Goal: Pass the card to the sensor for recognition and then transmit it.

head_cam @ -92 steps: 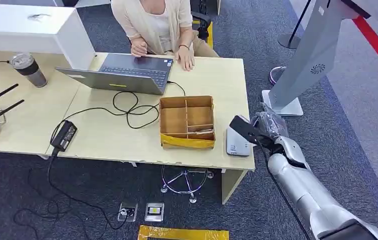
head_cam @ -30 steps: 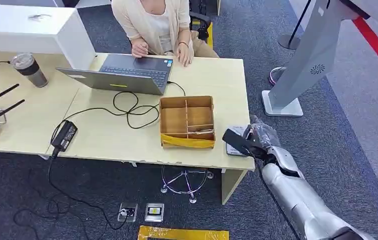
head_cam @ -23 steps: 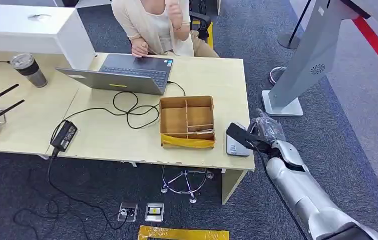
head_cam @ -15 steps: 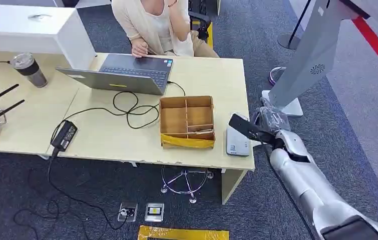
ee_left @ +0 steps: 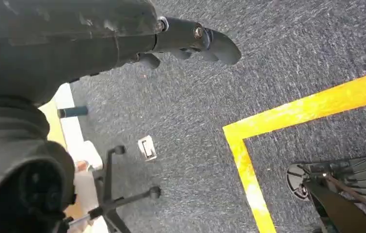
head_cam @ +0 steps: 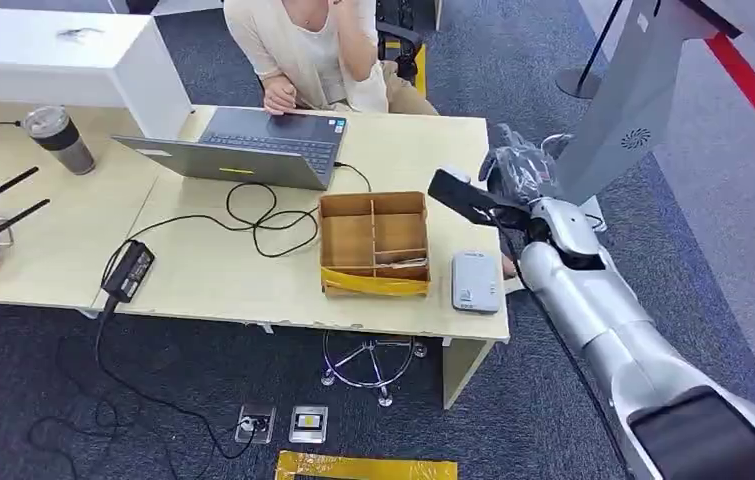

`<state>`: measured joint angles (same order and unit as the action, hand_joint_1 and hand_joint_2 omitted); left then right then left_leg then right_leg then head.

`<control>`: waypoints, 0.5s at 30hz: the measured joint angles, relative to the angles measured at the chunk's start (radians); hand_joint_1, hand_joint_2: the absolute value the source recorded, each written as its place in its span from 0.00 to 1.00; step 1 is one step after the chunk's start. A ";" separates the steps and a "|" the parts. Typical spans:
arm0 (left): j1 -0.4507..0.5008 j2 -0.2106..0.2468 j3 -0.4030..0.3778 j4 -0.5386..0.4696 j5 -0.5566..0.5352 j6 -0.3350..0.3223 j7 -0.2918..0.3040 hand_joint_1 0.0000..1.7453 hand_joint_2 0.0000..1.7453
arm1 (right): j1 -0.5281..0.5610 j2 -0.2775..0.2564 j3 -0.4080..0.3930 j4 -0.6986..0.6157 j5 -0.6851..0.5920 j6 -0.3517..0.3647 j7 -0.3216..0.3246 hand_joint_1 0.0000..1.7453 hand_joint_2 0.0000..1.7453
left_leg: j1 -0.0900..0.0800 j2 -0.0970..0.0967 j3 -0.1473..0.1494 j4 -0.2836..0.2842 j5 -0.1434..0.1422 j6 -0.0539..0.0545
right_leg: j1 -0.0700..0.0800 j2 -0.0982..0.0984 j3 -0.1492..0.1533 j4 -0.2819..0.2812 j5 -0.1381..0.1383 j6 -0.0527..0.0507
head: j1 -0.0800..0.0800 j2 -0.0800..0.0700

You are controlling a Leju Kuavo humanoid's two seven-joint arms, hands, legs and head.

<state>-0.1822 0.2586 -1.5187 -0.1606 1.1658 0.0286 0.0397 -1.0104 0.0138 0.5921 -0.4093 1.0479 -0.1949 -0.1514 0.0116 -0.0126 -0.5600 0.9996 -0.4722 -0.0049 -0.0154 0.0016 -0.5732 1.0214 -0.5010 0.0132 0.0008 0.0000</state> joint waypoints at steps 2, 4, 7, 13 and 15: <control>0.000 0.000 0.000 0.000 -0.001 0.000 -0.003 0.00 0.00 | -0.007 0.015 0.000 0.000 -0.005 0.000 0.000 1.00 1.00 | 0.000 0.000 0.000 0.000 0.000 0.000 | 0.000 0.000 0.000 0.000 0.000 0.000 | 0.000 0.000; 0.000 0.000 0.000 0.000 -0.002 0.000 -0.003 0.00 0.00 | -0.010 0.027 -0.003 0.000 -0.014 0.001 -0.006 1.00 1.00 | 0.000 0.000 0.000 0.000 0.000 0.000 | 0.000 0.000 0.000 0.000 0.000 0.000 | 0.000 0.000; 0.000 0.000 0.000 0.000 0.000 0.001 -0.002 0.00 0.00 | -0.011 0.053 -0.011 0.002 -0.023 0.001 -0.011 1.00 1.00 | 0.000 0.000 0.000 0.000 0.000 0.000 | 0.000 0.000 0.000 0.000 0.000 0.000 | 0.000 0.000; 0.001 0.000 0.000 0.000 0.002 0.000 0.010 0.00 0.00 | -0.011 0.090 -0.015 0.002 -0.024 0.002 -0.005 1.00 1.00 | 0.000 0.000 0.000 0.000 0.000 0.000 | 0.000 0.000 0.000 0.000 0.000 0.000 | 0.000 0.000; 0.001 0.000 0.000 0.000 0.003 0.000 0.012 0.00 0.00 | -0.011 0.096 -0.015 0.002 -0.024 0.001 -0.005 1.00 1.00 | 0.000 0.000 0.000 0.000 0.000 0.000 | 0.000 0.000 0.000 0.000 0.000 0.000 | 0.000 0.000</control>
<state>-0.1816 0.2587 -1.5187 -0.1606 1.1688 0.0286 0.0519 -1.0216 0.1095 0.5768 -0.4074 1.0242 -0.1938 -0.1560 0.0115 -0.0127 -0.5599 0.9996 -0.4722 -0.0050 -0.0154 0.0020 -0.5731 1.0214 -0.5010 0.0132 0.0008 0.0000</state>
